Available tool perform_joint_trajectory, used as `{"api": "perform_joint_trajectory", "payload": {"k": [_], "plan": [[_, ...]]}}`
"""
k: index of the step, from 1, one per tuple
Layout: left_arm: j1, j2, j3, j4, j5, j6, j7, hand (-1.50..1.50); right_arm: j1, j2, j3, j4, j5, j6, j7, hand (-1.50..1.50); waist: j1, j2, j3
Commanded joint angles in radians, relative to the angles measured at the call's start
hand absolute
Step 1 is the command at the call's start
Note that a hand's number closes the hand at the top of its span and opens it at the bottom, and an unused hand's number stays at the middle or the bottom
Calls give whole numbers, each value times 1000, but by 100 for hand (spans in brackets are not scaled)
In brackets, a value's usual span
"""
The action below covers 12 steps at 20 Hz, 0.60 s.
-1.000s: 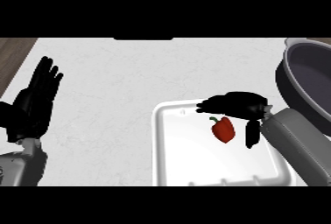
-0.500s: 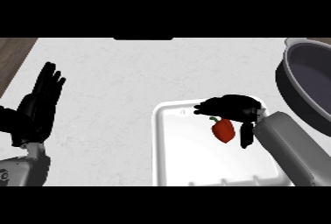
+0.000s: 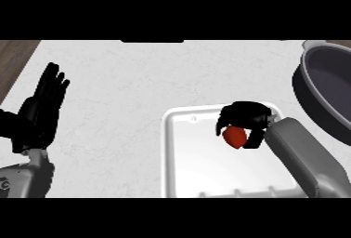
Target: Pick the bell pepper from the tray and place it in the pot
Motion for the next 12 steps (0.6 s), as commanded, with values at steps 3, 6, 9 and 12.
{"api": "perform_joint_trajectory", "payload": {"k": [3, 6, 9, 12], "plan": [[16, 11, 29, -37, 13, -27, 29, 0, 53, 30, -1, 5, 74, -58, -76, 150, -3, 1, 1], [14, 1, 10, -91, -22, 2, 84, 0, 12, 22, -49, 81, 81, -70, -139, 150, -1, 2, 2], [-31, -14, 24, 9, -6, -25, 24, 0, -55, 64, -50, 157, 132, -88, -148, 150, 0, 3, 1], [3, -1, 39, -40, 2, -30, 52, 0, 78, 13, -80, -34, 90, -25, -85, 150, -10, -2, 1]]}}
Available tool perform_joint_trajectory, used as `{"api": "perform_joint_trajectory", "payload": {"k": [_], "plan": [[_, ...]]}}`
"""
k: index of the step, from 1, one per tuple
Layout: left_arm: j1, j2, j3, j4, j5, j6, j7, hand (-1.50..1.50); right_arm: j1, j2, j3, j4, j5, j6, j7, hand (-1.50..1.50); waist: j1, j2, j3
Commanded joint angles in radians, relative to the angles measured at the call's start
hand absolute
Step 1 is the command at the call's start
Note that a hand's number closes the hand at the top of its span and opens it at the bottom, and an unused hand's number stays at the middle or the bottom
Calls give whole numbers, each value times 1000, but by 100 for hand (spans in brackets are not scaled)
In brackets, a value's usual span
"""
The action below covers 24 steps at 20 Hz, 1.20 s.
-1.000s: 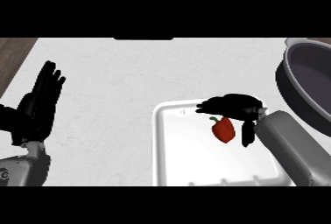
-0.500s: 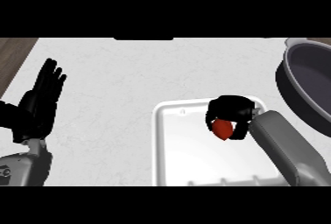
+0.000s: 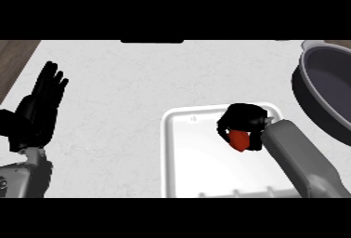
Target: Pick the bell pepper from the tray and place it in the pot
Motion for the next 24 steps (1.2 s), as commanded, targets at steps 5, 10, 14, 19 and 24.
{"api": "perform_joint_trajectory", "payload": {"k": [5, 10, 14, 19, 24], "plan": [[82, 44, 81, -25, 19, 5, 4, 0, 389, -70, -111, -256, -88, -16, 198, 150, -112, -31, 0], [104, 18, 55, -30, -10, 20, -19, 0, 614, -115, -156, -602, -160, 1, 272, 150, -114, -25, -2], [93, 40, 82, -47, 10, 18, 16, 0, 706, -73, -335, -778, -343, -50, 285, 150, -129, -27, 0], [105, 10, 57, -43, 10, 10, -18, 0, 755, -16, -534, -1017, -536, -61, 384, 150, -102, -15, -1], [111, 17, 59, -41, 8, -5, -41, 0, 852, -46, -772, -1223, -731, -6, 490, 150, -60, -5, 1]]}}
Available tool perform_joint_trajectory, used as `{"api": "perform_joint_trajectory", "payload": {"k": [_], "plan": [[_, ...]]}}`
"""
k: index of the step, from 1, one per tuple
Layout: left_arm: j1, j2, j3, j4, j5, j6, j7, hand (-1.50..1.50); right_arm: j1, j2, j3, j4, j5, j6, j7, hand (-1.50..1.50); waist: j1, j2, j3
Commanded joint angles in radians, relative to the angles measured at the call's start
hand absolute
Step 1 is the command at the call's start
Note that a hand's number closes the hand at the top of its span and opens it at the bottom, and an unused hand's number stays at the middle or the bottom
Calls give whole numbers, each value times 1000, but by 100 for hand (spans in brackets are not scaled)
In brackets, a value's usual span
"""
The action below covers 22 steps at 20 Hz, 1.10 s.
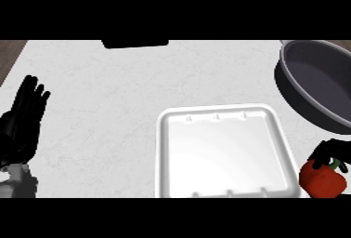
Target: Pick the bell pepper from the tray and place it in the pot
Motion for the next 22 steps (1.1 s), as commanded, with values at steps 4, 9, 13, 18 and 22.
{"api": "perform_joint_trajectory", "payload": {"k": [4, 9, 13, 18, 22], "plan": [[-106, -17, -44, 0, -12, 8, 57, 0, 24, -56, -344, -177, -282, 84, 187, 150, 54, 15, 2], [-125, -38, -48, 79, -23, -5, 6, 0, -124, -113, -392, 6, -365, 133, 276, 150, 78, 19, 3], [-121, -32, -45, 55, -26, -14, 30, 0, -246, -175, -391, 159, -322, 110, 276, 150, 84, 19, 3], [-115, -14, -34, 28, -23, -28, 58, 0, -346, -207, -358, 436, -251, 63, 146, 150, 90, 20, 4], [-85, -58, -68, 14, -40, -14, 12, 0, -431, -222, -341, 607, -162, -43, 28, 150, 101, 24, 4]]}}
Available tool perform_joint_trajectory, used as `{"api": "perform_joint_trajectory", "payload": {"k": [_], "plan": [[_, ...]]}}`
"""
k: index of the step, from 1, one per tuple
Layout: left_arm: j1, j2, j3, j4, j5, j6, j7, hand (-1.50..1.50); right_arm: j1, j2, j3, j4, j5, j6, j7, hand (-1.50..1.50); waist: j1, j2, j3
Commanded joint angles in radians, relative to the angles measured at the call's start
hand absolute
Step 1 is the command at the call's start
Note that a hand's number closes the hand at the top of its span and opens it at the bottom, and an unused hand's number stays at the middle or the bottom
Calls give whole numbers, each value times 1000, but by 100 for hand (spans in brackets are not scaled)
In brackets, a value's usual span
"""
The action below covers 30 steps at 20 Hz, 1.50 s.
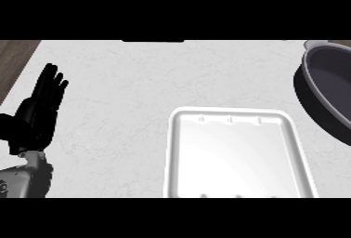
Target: Pick the bell pepper from the tray and place it in the pot
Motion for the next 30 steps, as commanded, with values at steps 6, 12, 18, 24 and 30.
{"api": "perform_joint_trajectory", "payload": {"k": [6, 12, 18, 24, 30], "plan": [[-58, 11, 13, 12, 19, -12, 27, 0, -125, -104, 68, 347, 403, -374, -207, 150, 29, 10, 2], [-80, -20, -14, 68, -14, 5, -2, 0, -343, -110, 111, 788, 470, -510, -356, 150, 28, 11, 2], [-51, -33, -34, 22, -30, 17, 12, 0, -402, -141, 80, 1049, 439, -401, -363, -150, 35, 12, 3], [-53, -22, -17, 18, -8, -2, 8, 0, -498, -120, 70, 1183, 384, -230, -475, -150, 40, 15, 4], [-28, 5, 10, 23, 16, -35, -9, 0, -578, -162, -79, 1245, 212, -36, -528, -150, 37, 12, 4]]}}
